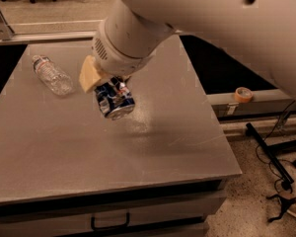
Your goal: Place pepsi can upright
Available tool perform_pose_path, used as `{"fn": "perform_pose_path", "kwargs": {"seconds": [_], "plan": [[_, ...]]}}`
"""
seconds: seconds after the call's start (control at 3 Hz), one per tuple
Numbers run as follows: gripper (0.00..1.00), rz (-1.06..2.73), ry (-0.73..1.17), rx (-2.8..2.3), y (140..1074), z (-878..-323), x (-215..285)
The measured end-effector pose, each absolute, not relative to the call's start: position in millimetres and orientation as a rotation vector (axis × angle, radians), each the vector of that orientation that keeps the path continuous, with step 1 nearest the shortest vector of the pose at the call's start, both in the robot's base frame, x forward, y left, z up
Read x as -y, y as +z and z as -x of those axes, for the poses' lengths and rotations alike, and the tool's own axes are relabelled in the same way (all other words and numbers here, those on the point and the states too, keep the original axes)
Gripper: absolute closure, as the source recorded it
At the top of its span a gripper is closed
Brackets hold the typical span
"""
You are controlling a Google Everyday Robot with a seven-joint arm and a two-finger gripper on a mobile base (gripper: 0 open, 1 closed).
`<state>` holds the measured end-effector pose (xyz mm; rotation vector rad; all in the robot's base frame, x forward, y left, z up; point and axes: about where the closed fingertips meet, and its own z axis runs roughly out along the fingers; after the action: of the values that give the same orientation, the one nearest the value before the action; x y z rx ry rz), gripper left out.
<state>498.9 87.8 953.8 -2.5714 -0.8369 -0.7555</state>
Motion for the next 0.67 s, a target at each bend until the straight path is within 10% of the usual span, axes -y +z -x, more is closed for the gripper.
{"fn": "perform_pose_path", "kwargs": {"seconds": [0.67], "plan": [[1.0,2.373,-1.043,0.946,958,-520,-55]]}}
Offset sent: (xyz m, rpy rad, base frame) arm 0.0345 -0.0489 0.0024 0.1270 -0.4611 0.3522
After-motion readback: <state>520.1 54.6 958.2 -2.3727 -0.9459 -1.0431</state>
